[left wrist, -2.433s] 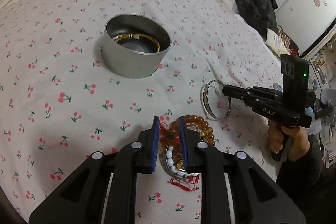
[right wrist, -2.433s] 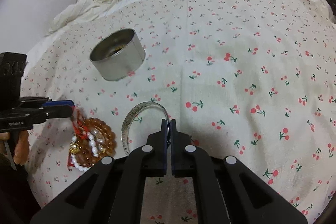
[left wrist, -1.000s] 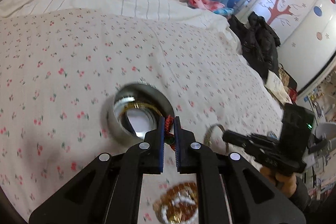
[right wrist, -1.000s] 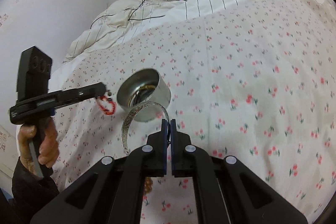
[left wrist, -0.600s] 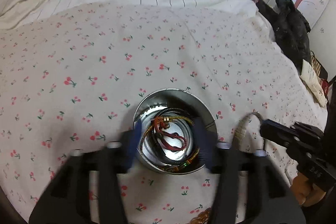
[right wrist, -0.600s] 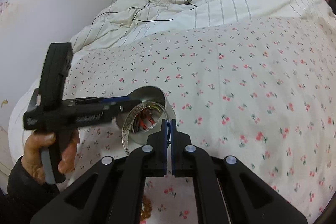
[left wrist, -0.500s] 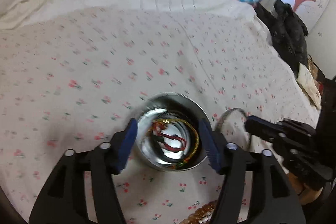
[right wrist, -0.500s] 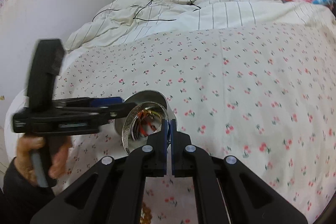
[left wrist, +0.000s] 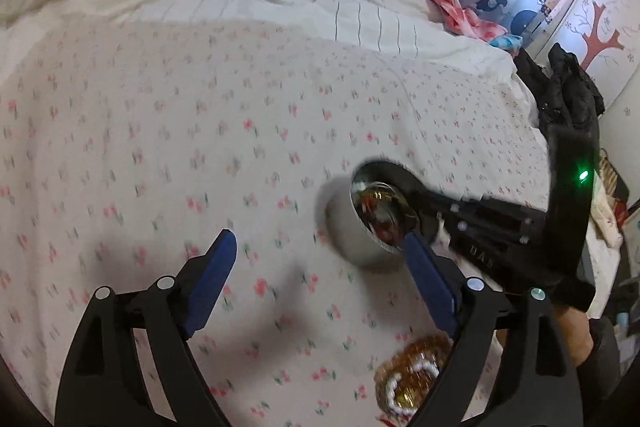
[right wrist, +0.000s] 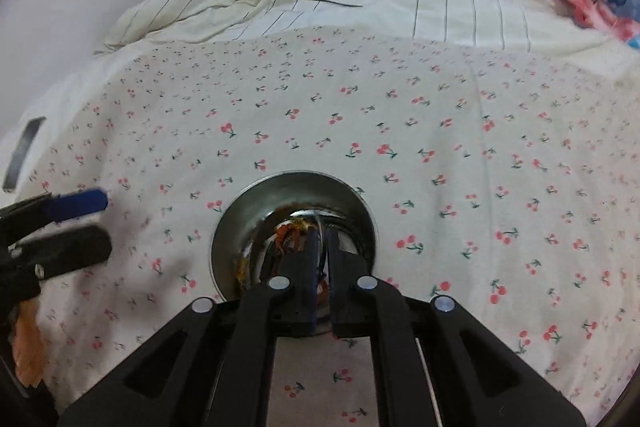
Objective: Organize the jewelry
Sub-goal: 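Drop the red bracelet into the tin with the left tool while the right tool drops the silver bangle in, then grasp the amber bead bracelet with the right tool and lift it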
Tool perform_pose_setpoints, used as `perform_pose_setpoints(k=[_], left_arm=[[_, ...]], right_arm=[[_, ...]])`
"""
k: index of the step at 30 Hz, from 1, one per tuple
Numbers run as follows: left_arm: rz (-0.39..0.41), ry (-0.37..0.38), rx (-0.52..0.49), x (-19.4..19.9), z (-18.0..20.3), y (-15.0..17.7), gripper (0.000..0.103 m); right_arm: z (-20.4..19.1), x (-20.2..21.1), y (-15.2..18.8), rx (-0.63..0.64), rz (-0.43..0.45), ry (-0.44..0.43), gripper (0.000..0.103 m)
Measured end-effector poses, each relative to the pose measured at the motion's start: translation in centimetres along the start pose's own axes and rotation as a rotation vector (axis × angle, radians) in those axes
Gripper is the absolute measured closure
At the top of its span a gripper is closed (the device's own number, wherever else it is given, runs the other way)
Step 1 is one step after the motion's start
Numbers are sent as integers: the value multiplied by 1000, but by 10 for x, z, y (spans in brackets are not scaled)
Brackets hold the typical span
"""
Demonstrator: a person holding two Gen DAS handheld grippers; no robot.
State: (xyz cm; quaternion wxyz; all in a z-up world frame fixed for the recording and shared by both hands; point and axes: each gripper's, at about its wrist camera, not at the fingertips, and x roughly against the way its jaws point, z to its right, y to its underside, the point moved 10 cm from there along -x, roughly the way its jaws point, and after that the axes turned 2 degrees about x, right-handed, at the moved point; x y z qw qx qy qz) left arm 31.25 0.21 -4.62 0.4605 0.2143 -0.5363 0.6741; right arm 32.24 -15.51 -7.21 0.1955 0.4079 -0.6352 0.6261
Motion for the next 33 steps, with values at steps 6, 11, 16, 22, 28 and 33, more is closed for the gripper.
perform_pose_setpoints(k=[6, 11, 16, 22, 28, 33], left_arm=[[-104, 46, -128, -7, 25, 57, 21], [-132, 60, -248, -9, 48, 88, 21], [-147, 42, -182, -14, 32, 86, 21], [-159, 24, -119, -21, 18, 81, 21], [-166, 14, -153, -24, 22, 82, 21], [-184, 15, -176, -24, 24, 86, 21]], right_arm=[[1, 71, 43, 28, 48, -74, 66], [9, 77, 113, 23, -62, -105, 66], [-2, 71, 125, 27, -93, -140, 66], [-15, 49, 140, 110, -150, -89, 74], [-19, 38, 136, 205, -121, 40, 91], [23, 47, 123, 113, -89, 154, 91]])
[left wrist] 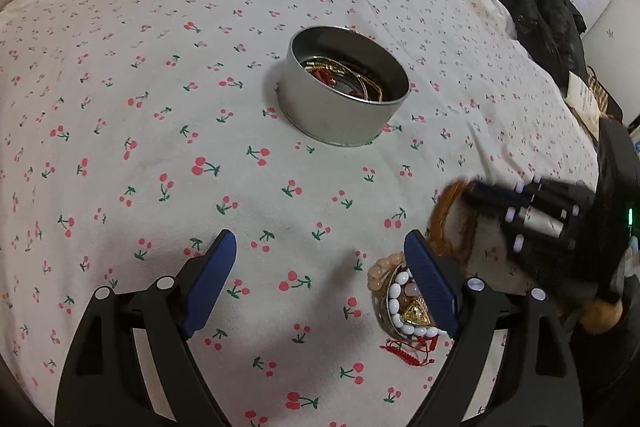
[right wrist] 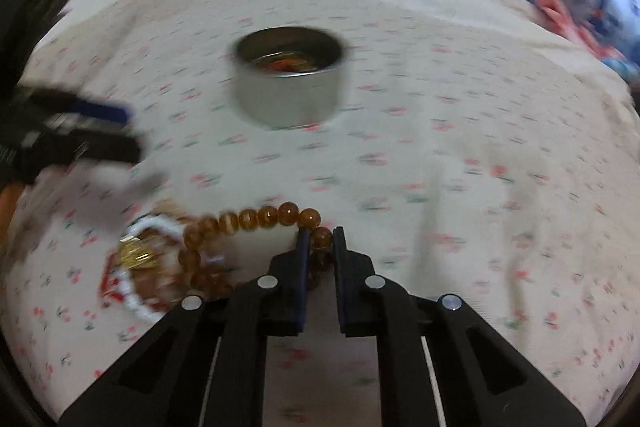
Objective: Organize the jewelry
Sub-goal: 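Grasp the amber bead bracelet with the right tool and lift it, then grasp the white pearl bracelet with the left tool while the right tool holds the amber beads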
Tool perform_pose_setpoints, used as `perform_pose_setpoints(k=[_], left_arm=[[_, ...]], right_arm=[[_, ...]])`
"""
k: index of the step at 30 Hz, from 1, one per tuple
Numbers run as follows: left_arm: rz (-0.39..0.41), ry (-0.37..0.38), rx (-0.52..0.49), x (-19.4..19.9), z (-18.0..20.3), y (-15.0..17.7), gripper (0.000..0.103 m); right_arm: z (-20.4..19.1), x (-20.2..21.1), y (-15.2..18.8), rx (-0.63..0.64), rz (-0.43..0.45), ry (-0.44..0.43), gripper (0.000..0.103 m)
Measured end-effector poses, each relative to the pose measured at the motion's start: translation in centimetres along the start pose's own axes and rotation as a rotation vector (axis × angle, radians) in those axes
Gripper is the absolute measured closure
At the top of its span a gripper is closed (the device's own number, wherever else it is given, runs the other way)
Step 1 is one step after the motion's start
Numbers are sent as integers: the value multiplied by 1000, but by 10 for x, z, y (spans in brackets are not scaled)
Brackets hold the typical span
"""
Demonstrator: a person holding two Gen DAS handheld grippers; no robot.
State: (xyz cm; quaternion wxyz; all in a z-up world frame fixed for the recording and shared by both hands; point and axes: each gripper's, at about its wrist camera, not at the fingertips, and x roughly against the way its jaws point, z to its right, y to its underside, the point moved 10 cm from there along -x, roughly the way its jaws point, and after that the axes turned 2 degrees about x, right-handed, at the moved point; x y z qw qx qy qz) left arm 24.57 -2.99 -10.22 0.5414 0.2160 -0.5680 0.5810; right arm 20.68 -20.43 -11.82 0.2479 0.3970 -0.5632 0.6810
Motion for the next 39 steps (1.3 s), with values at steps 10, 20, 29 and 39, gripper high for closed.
perform_pose_setpoints(k=[10, 20, 29, 39], left_arm=[[-38, 52, -260, -12, 56, 21, 21], [-86, 168, -305, 3, 68, 43, 21], [-95, 180, -355, 3, 80, 51, 25], [-31, 12, -376, -15, 79, 35, 60]], right_arm=[[16, -13, 9, -54, -63, 13, 90], [18, -16, 10, -65, -74, -4, 90], [18, -16, 10, -59, -75, 2, 90], [18, -18, 11, -58, -77, 6, 90]])
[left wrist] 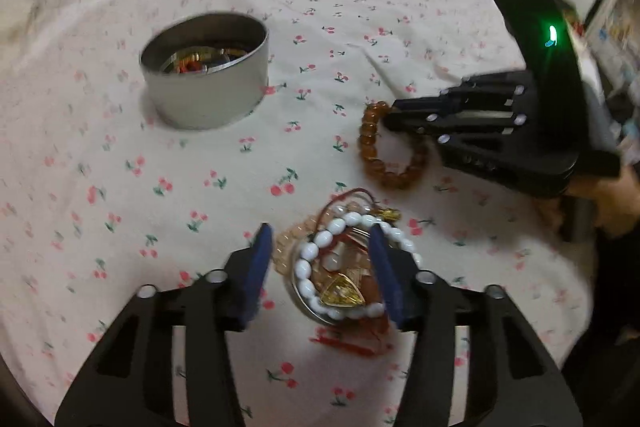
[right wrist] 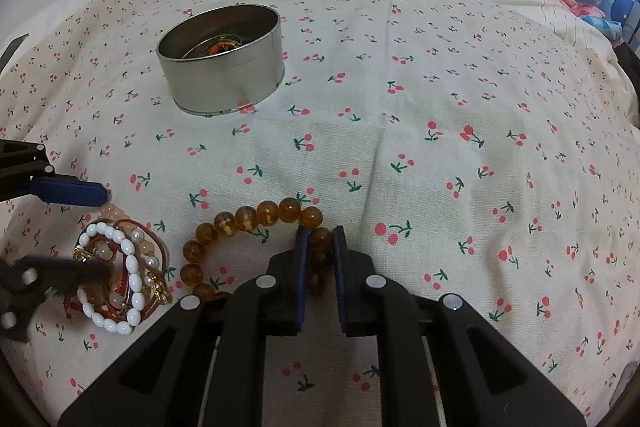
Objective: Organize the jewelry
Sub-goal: 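Grasp the white pearl bracelet with the left tool while the right tool holds the amber beads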
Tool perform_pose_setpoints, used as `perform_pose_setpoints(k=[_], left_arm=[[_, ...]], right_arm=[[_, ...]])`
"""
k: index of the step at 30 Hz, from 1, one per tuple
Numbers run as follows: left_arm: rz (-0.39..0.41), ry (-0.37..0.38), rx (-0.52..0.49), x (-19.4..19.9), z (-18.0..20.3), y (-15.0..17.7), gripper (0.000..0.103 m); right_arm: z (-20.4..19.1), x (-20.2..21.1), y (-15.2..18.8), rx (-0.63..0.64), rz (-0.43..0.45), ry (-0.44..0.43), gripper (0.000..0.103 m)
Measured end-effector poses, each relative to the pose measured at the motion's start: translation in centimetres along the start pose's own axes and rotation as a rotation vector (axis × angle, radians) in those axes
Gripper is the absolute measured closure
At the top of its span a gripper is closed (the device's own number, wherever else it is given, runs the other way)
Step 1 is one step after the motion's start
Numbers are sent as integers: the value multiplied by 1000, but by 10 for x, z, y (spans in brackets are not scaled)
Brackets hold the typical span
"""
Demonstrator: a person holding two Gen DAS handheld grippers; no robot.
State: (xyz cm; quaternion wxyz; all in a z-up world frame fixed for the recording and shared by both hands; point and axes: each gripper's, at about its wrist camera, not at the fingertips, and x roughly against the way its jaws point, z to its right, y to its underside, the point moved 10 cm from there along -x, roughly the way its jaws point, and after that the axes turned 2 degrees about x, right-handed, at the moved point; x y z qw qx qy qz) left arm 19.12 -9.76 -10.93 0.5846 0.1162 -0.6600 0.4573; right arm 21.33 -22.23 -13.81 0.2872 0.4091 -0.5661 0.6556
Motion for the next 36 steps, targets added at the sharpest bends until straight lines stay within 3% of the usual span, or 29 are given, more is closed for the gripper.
perform_pose_setpoints(k=[3, 9, 14, 16, 17, 23, 26, 30, 32, 35, 36], left_arm=[[32, -39, -78, 4, 8, -3, 60], [15, -39, -98, -3, 9, -4, 61], [14, -20, -109, -9, 14, -6, 76], [12, -22, -109, -7, 11, -6, 92], [14, -12, -104, -6, 12, -7, 95], [33, -9, -80, 2, 8, -9, 95], [47, -6, -32, 7, -2, -12, 95], [17, -69, 53, 3, -30, -6, 95], [3, -66, 88, 3, -38, -4, 94], [8, -76, 74, 6, -38, -4, 84], [13, -81, 67, 8, -37, -4, 74]], right_arm=[[-1, 0, 0, 1, 0, 1, 90], [-1, 0, 0, -1, -1, 0, 90], [-1, -1, 0, -1, -2, 1, 90], [-1, -1, 0, -1, -2, 0, 90], [-1, -1, 0, -1, -2, 0, 90], [0, -1, 0, -1, -2, 1, 90], [0, -1, 0, -1, -2, 1, 90], [0, -1, 0, -1, -2, 1, 90], [0, -1, 0, -1, -2, 1, 90], [-1, -1, 0, -1, -2, 1, 90], [-1, -1, 0, 0, -2, 1, 90]])
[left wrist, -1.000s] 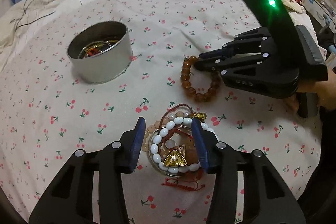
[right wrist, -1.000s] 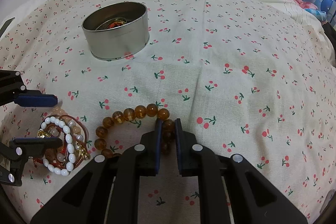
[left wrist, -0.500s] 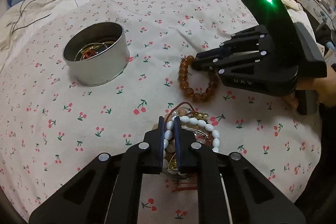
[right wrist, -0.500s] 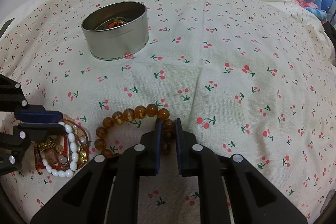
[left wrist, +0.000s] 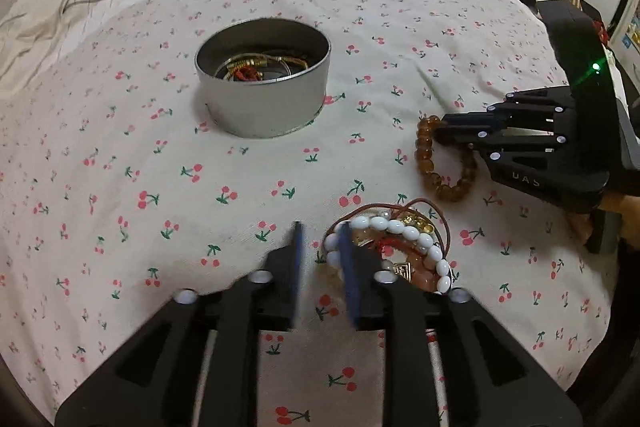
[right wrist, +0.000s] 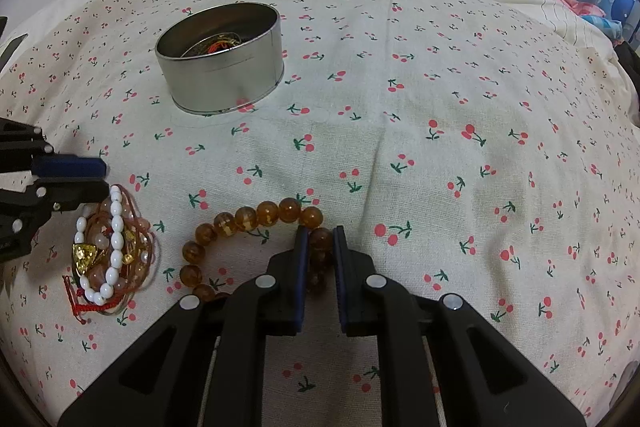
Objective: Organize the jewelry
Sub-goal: 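Grasp the white pearl bracelet with the left tool while the right tool holds the amber beads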
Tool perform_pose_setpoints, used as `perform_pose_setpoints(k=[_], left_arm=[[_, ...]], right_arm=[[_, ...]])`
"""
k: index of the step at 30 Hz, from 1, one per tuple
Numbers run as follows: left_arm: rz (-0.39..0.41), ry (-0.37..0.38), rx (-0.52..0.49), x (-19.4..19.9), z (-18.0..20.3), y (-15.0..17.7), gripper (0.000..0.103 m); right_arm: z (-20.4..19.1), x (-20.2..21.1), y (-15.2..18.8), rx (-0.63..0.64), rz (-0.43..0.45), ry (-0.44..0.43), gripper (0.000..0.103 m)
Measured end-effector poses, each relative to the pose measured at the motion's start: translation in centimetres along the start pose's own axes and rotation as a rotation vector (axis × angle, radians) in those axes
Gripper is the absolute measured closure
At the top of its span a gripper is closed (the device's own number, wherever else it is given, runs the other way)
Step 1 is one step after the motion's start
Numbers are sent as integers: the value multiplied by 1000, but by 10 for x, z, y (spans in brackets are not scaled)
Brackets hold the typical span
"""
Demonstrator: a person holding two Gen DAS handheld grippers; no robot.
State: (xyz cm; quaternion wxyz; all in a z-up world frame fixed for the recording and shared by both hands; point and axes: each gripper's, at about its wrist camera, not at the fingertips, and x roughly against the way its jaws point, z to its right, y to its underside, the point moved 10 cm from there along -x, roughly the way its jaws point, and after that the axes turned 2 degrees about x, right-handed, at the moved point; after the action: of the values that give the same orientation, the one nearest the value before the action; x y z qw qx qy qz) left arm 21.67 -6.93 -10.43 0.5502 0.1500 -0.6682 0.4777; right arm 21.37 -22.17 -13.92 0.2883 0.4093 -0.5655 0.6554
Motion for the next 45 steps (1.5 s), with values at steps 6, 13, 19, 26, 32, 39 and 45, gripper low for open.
perform_pose_setpoints(k=[6, 13, 19, 26, 32, 39, 45], left_arm=[[71, 23, -77, 15, 16, -7, 54], [39, 25, -152, 3, 35, -2, 53], [18, 38, -111, -1, 28, -1, 94], [62, 67, -42, 12, 15, -9, 103], [3, 54, -43, 2, 14, -2, 83], [3, 94, -20, 1, 19, 1, 61], [14, 109, 12, 5, 12, -2, 96]], right_arm=[[0, 0, 0, 0, 0, 0, 90], [0, 0, 0, 1, -1, 3, 90], [0, 0, 0, 1, -1, 4, 90], [0, -1, 1, 1, -1, 5, 90], [-1, 0, 0, 1, -1, 5, 90], [0, 0, 1, 1, -2, 5, 90], [0, 0, 1, 1, -2, 6, 90]])
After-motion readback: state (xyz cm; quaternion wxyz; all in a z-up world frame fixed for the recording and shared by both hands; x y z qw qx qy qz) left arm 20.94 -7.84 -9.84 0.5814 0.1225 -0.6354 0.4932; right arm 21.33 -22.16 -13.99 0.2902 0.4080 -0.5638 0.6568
